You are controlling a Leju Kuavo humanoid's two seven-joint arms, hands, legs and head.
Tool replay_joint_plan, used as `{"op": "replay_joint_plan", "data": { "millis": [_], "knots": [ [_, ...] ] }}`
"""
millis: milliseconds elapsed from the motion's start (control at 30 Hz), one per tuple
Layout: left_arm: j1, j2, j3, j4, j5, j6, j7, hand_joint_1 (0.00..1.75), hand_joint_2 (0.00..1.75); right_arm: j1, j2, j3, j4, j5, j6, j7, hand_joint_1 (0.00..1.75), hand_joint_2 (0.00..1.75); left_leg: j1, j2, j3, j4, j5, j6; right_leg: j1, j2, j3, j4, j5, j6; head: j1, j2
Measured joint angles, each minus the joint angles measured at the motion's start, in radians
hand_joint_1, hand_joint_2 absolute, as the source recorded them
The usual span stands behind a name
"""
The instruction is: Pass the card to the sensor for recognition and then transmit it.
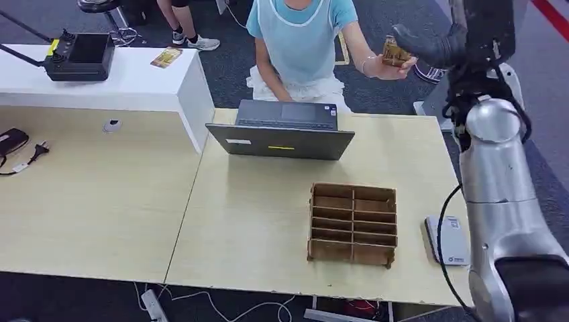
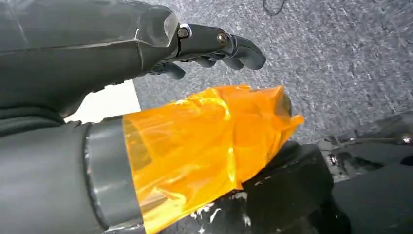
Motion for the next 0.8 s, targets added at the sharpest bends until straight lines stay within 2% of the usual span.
{"op": "replay_joint_plan", "data": {
  "millis": [167,367,500,700,800],
  "knots": [
    [0.001,0.000,0.014,0.000,0.019,0.005,0.002,0.00,0.00,0.244,-0.019,-0.039,-0.233,-0.120,0.005,-0.086,0.00,1.75,0.000,0.000,0.000,0.000,-0.001,0.001,0.000,0.000,0.001,-0.001,-0.001,0.001,0.000,0.000],
    [0.006,0.003,0.045,0.000,0.053,0.018,0.000,0.00,0.00,0.550,-0.086,-0.073,-0.407,-0.080,0.043,-0.181,0.00,1.75,0.000,-0.001,0.000,0.000,-0.003,0.002,0.000,-0.001,0.001,-0.002,-0.002,0.002,-0.001,0.000],
    [0.011,0.005,0.062,0.000,0.060,0.018,0.015,0.00,0.00,0.756,-0.097,-0.104,-0.509,-0.051,0.042,-0.244,0.00,1.75,0.000,-0.002,0.000,0.000,-0.004,0.001,0.000,-0.002,0.001,-0.002,-0.004,0.001,0.000,0.000],
    [0.019,0.002,0.092,0.000,0.084,0.032,0.016,0.00,0.00,1.054,-0.085,-0.149,-0.666,0.007,-0.037,-0.313,0.00,1.75,0.000,-0.001,0.000,-0.001,-0.007,0.001,0.000,-0.003,0.002,-0.001,-0.007,-0.001,0.000,0.000],
    [0.020,0.001,0.097,0.000,0.087,0.034,0.016,0.00,0.00,1.094,-0.078,-0.153,-0.689,0.064,-0.072,-0.311,0.00,1.75,0.000,0.000,0.000,-0.001,-0.007,0.001,0.000,-0.002,0.001,-0.001,-0.007,-0.001,-0.001,0.000]
  ]
}}
